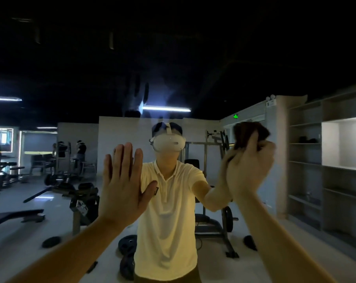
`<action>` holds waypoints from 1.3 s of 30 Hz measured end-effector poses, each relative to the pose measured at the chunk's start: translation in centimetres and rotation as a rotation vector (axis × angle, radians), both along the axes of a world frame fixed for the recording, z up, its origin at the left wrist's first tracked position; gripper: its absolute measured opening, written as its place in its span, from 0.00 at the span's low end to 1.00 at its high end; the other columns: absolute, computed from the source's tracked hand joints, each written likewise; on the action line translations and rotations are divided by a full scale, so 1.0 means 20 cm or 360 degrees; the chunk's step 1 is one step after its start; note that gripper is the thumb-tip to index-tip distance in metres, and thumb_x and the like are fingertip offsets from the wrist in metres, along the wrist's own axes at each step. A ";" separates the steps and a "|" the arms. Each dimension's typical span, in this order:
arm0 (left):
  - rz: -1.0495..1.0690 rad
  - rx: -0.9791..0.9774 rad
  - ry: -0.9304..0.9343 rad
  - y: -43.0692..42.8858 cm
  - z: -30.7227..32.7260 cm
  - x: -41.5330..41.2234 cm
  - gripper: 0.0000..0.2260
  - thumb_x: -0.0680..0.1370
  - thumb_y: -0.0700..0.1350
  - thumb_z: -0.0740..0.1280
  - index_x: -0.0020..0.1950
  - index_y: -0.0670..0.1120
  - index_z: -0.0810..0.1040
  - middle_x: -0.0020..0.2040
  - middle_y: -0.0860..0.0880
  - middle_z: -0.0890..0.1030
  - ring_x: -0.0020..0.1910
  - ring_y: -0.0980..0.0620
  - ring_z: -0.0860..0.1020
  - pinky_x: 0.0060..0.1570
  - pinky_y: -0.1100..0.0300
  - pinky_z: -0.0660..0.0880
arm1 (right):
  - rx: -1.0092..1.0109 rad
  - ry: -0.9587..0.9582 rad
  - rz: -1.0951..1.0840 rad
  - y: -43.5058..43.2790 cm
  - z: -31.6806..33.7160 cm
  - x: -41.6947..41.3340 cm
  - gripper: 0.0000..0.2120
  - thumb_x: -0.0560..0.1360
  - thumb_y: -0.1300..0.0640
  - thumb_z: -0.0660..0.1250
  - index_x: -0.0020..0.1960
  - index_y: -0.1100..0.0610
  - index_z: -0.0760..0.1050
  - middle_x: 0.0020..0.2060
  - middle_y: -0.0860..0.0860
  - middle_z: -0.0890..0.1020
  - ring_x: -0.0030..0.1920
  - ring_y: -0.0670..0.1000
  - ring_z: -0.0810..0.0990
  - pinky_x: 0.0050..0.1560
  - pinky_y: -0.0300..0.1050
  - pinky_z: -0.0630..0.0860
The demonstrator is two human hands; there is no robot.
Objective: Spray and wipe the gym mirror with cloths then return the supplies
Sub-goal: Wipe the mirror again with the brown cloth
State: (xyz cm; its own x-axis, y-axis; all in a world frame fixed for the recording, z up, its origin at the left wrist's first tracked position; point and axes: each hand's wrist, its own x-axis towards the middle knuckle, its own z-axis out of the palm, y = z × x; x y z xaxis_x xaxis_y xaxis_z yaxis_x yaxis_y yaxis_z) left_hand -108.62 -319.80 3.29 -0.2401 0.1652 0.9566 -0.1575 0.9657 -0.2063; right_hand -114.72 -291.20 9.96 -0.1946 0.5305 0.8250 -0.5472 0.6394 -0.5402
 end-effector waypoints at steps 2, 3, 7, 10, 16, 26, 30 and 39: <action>-0.0030 -0.0010 0.0006 0.00 0.00 0.00 0.40 0.82 0.65 0.52 0.84 0.38 0.51 0.84 0.36 0.47 0.84 0.35 0.47 0.81 0.36 0.44 | 0.0084 0.0072 0.0183 -0.22 -0.04 0.07 0.12 0.82 0.47 0.65 0.63 0.49 0.71 0.54 0.53 0.78 0.53 0.46 0.79 0.53 0.49 0.80; -0.0039 -0.0014 0.0005 0.00 0.00 0.00 0.40 0.82 0.65 0.53 0.84 0.38 0.51 0.84 0.36 0.47 0.84 0.35 0.47 0.81 0.36 0.44 | 0.0285 0.0079 0.0193 -0.34 -0.09 0.10 0.20 0.79 0.51 0.68 0.69 0.50 0.69 0.58 0.56 0.76 0.57 0.52 0.77 0.57 0.51 0.79; -0.0039 -0.0009 -0.0017 -0.01 0.00 0.00 0.40 0.82 0.65 0.53 0.84 0.38 0.50 0.85 0.36 0.46 0.84 0.36 0.46 0.81 0.35 0.47 | 0.0994 0.0160 0.0140 -0.58 -0.29 0.17 0.32 0.72 0.56 0.74 0.74 0.55 0.70 0.59 0.57 0.72 0.57 0.57 0.77 0.57 0.51 0.77; -0.0079 -0.0005 -0.0018 -0.01 0.00 0.01 0.40 0.82 0.64 0.54 0.84 0.38 0.51 0.85 0.36 0.47 0.84 0.36 0.46 0.80 0.34 0.49 | 0.1526 0.0192 0.0086 -0.40 -0.33 0.14 0.23 0.76 0.54 0.70 0.70 0.52 0.74 0.56 0.52 0.73 0.56 0.53 0.73 0.58 0.51 0.77; -0.0033 0.0039 -0.0069 0.00 0.00 0.01 0.41 0.82 0.66 0.52 0.84 0.38 0.49 0.84 0.36 0.46 0.84 0.35 0.46 0.79 0.32 0.51 | 0.0844 -0.0139 0.0043 0.30 -0.21 0.02 0.15 0.81 0.41 0.57 0.60 0.45 0.75 0.53 0.51 0.77 0.55 0.55 0.77 0.59 0.58 0.76; 0.0070 -0.0010 -0.0294 -0.02 0.02 0.09 0.46 0.81 0.71 0.50 0.85 0.38 0.44 0.84 0.36 0.41 0.84 0.36 0.41 0.80 0.33 0.49 | 0.0457 -0.0280 0.0009 -0.28 -0.38 0.12 0.32 0.79 0.50 0.66 0.79 0.57 0.62 0.64 0.64 0.71 0.62 0.62 0.74 0.64 0.59 0.75; 0.0108 -0.0054 -0.0372 -0.03 0.00 0.17 0.44 0.81 0.69 0.53 0.85 0.41 0.47 0.85 0.37 0.43 0.84 0.38 0.43 0.81 0.35 0.49 | 0.0946 -0.0024 0.0154 -0.54 -0.59 0.24 0.32 0.73 0.57 0.76 0.74 0.56 0.72 0.62 0.56 0.71 0.62 0.56 0.72 0.64 0.53 0.73; -0.0055 0.0038 -0.0390 0.03 -0.41 0.20 0.50 0.77 0.73 0.57 0.84 0.38 0.51 0.85 0.36 0.48 0.84 0.37 0.47 0.79 0.32 0.53 | 0.1225 -0.0202 -0.0005 0.27 -0.63 0.05 0.21 0.80 0.48 0.67 0.71 0.51 0.68 0.60 0.60 0.75 0.59 0.62 0.76 0.60 0.62 0.76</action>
State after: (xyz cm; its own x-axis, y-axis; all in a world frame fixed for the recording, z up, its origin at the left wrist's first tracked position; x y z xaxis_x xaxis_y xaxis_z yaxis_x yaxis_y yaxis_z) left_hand -104.67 -319.14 -4.91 -0.4601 0.1555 0.8741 -0.0722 0.9747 -0.2114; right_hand -113.78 -285.77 -2.73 -0.3116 -0.1815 0.9327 -0.5084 0.8611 -0.0023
